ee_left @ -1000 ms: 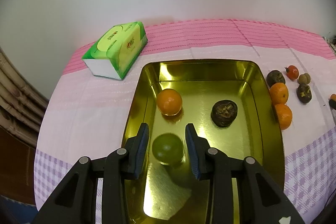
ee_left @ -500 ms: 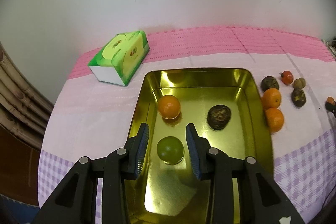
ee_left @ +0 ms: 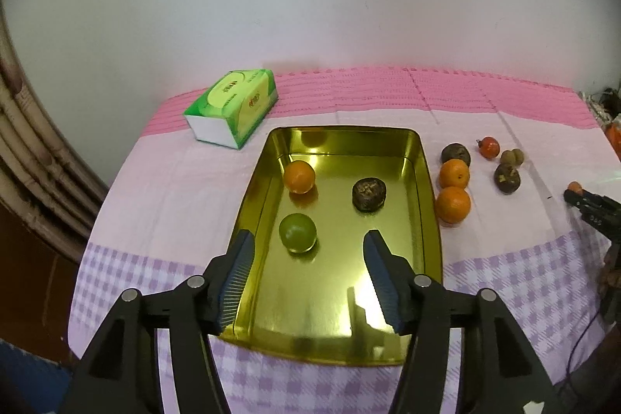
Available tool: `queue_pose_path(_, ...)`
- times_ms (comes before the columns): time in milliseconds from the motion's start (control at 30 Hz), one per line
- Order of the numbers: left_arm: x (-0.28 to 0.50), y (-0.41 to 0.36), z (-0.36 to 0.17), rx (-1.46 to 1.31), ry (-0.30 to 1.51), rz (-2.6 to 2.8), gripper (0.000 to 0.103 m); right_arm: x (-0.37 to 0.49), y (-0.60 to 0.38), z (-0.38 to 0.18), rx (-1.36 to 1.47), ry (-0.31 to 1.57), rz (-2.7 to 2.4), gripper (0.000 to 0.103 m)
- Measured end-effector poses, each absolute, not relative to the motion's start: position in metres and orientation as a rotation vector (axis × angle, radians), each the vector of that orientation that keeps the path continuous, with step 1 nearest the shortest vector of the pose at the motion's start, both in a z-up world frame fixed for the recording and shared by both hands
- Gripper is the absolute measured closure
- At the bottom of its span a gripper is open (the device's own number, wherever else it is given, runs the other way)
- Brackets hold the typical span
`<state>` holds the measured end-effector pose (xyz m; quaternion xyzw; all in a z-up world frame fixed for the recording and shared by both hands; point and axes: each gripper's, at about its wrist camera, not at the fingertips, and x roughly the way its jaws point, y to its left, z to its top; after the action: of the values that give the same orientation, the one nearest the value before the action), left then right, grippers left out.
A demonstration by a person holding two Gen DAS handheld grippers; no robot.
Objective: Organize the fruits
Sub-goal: 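Carry the red tomato over the tin with the right gripper and release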
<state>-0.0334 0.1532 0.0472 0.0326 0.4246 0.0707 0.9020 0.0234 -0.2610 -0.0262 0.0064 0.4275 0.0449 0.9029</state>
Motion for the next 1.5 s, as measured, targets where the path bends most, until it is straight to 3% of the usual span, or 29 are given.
queue_pose_path(133, -0.050, 0.155, 0.056, 0.033, 0.852, 0.170, 0.040, 0.023, -0.261, -0.026, 0.012, 0.884, 0.093, 0.068)
queue_pose_path(633, -0.109, 0.174, 0.055, -0.103, 0.819, 0.231, 0.031, 0.023, -0.256, -0.027, -0.032, 0.890, 0.071, 0.067)
queue_pose_path(833, -0.124, 0.181, 0.039, -0.142, 0.884, 0.212, 0.030, 0.023, -0.253, -0.027, -0.044, 0.892, 0.068, 0.067)
queue_pose_path(1000, -0.131, 0.175, 0.049, -0.093, 0.825, 0.202, 0.030, 0.020, -0.253, -0.026, -0.044, 0.897, 0.052, 0.067)
queue_pose_path(1133, -0.133, 0.169, 0.055, -0.003, 0.770, 0.266, 0.014, 0.010, -0.255, -0.023, 0.019, 0.908, 0.059, 0.068)
queue_pose_path(1500, -0.130, 0.189, 0.044, -0.086, 0.835, 0.329, 0.013, -0.036, -0.191, 0.011, 0.030, 0.849, 0.257, 0.068)
